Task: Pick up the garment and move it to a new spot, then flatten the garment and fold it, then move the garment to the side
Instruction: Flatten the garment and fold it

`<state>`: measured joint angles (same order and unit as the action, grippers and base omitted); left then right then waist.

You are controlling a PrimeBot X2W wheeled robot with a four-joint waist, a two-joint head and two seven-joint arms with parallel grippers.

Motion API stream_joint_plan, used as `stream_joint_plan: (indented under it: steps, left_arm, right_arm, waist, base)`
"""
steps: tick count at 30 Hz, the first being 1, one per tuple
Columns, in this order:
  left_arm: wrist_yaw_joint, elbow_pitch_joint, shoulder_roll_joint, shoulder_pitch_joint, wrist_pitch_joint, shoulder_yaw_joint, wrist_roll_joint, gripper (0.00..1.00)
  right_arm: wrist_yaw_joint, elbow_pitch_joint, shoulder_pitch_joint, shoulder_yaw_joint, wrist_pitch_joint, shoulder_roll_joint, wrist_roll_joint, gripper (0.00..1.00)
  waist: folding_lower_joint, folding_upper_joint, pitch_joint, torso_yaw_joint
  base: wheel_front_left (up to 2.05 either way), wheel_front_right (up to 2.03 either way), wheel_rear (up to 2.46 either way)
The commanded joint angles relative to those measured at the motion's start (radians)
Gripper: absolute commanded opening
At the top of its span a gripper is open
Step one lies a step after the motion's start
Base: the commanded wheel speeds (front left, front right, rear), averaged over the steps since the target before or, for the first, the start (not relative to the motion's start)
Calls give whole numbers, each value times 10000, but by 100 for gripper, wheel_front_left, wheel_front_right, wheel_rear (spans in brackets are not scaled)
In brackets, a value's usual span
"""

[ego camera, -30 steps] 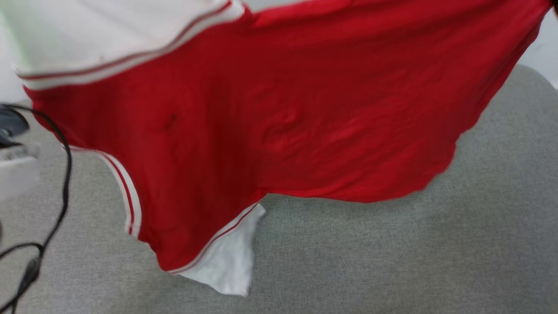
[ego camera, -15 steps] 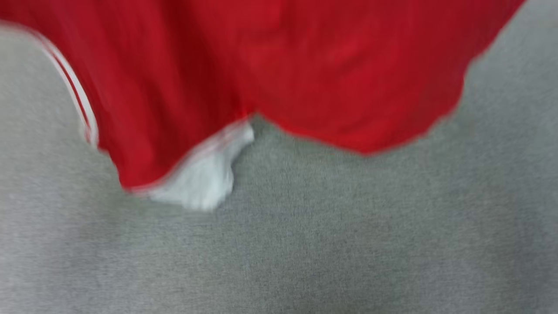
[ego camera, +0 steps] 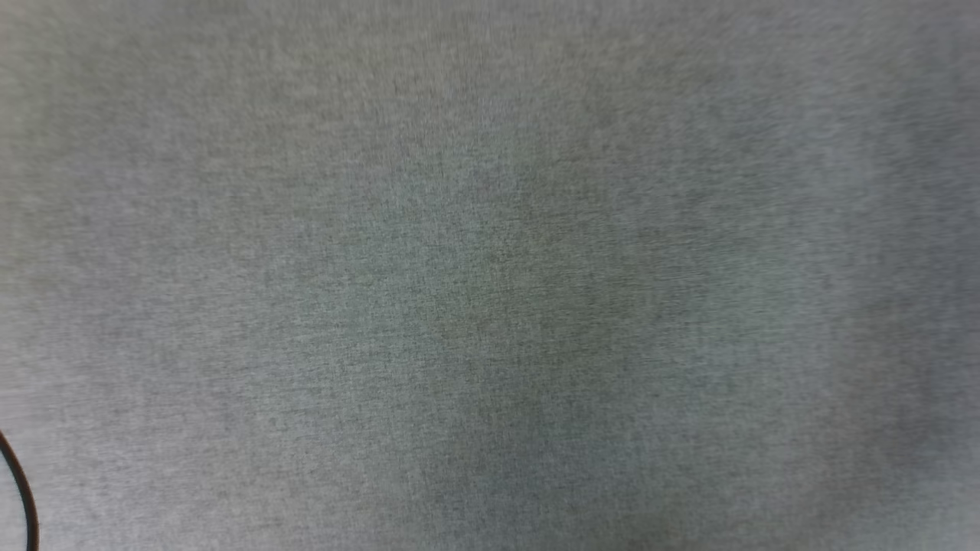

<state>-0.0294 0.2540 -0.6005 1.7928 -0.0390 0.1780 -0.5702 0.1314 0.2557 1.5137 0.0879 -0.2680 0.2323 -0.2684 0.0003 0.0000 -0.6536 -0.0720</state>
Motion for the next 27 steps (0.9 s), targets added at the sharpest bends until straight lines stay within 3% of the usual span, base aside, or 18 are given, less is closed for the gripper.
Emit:
stream_joint_plan:
  steps: [1, 8, 11, 20, 27]
  left_arm:
    - [-35, 268, 45, 276, 145, 30, 110, 0]
    - [-320, 2094, 667, 610, 1303, 393, 230, 0]
    - [-520, 2587, 1132, -958, 1988, 651, -11, 0]
    - [-657, 2131, 1727, -5561, 2789, 1230, -340, 0]
    - [-232, 877, 1664, -9665, 2929, 1332, -603, 0]
  right_arm:
    - [-14, 241, 244, 83, 217, -49, 114, 0]
    - [-12, 2372, 997, 35, 1867, -418, 1087, 0]
    - [-12, 3543, 114, -317, 2783, -591, 1181, 0]
    - [-11, 4697, -2511, -949, 3885, -653, 714, 0]
    - [-11, 4879, -4840, -1670, 3992, -284, -413, 0]
  waist:
    - [-3, 0, -400, 63]
    - [-3, 0, -783, 340]
    - [-3, 0, -686, 603]
    - [-3, 0, 287, 941]
    - [-3, 0, 1538, 1143]
  base:
    - [0, 0, 0]
    - [0, 0, 0]
    - [0, 0, 0]
    - [0, 0, 0]
    - [0, 0, 0]
